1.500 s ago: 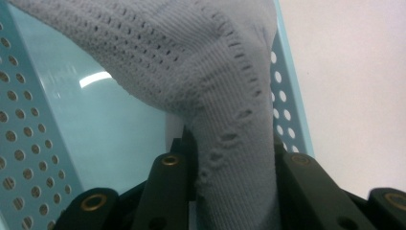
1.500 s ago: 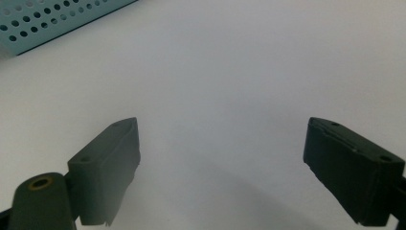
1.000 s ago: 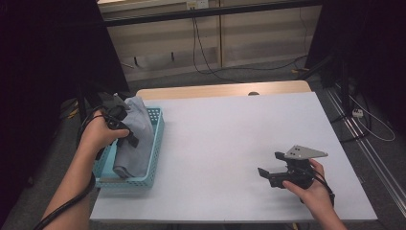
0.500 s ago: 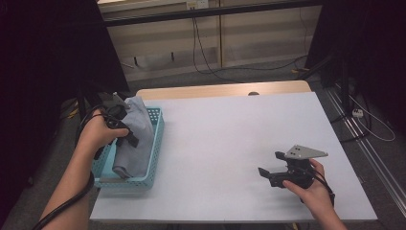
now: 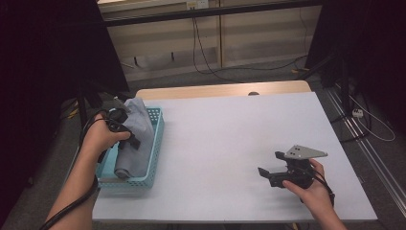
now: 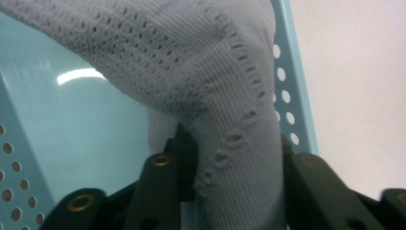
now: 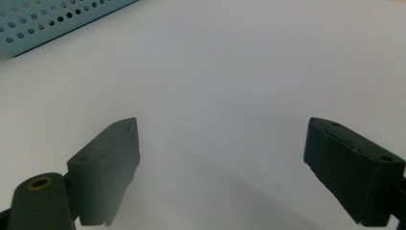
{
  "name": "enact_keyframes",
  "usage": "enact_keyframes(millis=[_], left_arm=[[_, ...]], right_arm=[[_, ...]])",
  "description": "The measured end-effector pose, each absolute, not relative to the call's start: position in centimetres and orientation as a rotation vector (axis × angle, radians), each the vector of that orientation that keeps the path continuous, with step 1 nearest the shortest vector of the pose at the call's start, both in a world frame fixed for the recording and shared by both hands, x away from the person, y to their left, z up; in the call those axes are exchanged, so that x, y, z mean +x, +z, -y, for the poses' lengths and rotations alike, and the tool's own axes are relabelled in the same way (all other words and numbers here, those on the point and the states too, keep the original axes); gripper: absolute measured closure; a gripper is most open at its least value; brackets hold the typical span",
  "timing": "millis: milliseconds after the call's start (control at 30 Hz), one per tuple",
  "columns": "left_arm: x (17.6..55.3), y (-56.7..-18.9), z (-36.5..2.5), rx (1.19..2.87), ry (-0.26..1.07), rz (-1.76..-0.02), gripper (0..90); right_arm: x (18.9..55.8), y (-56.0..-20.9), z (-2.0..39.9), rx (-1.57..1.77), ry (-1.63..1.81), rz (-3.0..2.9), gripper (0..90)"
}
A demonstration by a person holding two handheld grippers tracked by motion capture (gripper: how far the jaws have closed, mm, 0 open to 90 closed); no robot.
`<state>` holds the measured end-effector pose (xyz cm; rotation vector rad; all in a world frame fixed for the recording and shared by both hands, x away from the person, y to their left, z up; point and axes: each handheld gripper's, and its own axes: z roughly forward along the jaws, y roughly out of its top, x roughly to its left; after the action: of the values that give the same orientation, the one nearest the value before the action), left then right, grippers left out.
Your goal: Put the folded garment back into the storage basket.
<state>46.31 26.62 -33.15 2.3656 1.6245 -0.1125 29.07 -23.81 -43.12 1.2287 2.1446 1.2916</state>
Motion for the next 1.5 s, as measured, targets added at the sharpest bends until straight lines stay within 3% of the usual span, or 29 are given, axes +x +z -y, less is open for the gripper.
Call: enact_keyframes(millis=[100, 800, 1500], left_arm=[[46.3, -33.3, -26.8, 2.344, -0.102, -1.631, 60.4], [46.3, -33.8, -28.2, 2.317, -0.061, -1.665, 47.9], [46.2, -33.7, -29.6, 2.288, -0.014, -1.683, 41.5]], right_arm=[[29.0, -43.1, 23.7, 1.229, 1.291, -2.146, 12.2], [29.1, -43.1, 23.7, 1.228, 1.297, -2.146, 12.1], [29.1, -43.3, 23.7, 1.232, 1.295, -2.151, 12.1]])
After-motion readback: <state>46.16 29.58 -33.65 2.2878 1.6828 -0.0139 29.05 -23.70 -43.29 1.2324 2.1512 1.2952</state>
